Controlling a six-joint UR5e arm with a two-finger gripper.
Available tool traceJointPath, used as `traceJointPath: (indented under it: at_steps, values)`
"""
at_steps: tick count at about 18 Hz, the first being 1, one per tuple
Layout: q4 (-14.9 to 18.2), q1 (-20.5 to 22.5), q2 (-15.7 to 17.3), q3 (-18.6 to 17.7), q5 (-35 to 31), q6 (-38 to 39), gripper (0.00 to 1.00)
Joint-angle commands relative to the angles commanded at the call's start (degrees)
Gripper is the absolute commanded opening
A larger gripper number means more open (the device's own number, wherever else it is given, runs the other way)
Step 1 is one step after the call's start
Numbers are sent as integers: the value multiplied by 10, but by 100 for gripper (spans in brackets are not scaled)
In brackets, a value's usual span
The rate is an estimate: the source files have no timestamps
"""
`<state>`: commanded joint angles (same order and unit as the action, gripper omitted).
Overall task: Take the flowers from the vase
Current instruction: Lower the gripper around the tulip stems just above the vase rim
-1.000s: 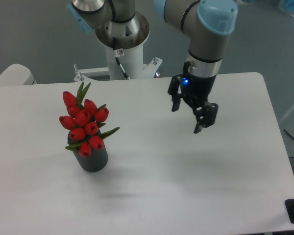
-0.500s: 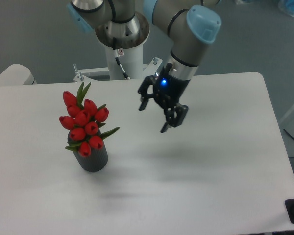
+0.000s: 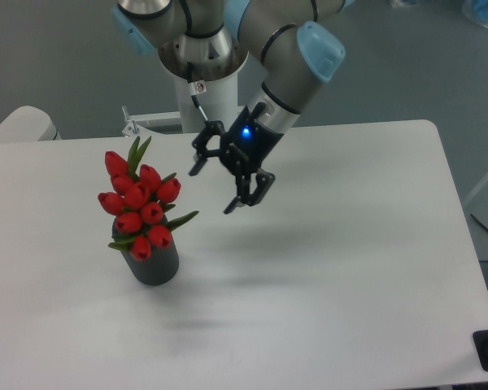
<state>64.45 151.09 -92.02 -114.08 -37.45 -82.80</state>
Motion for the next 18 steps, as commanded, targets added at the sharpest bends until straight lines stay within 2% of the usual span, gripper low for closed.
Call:
traceJointPath:
  at_steps: [4, 9, 14, 18]
  values:
    - [-69, -11, 11, -35, 25, 44, 100]
    - [-99, -33, 0, -43, 26, 47, 100]
    - [-147, -50, -40, -35, 37, 47, 100]
    - [-148, -56, -44, -35, 51, 46, 100]
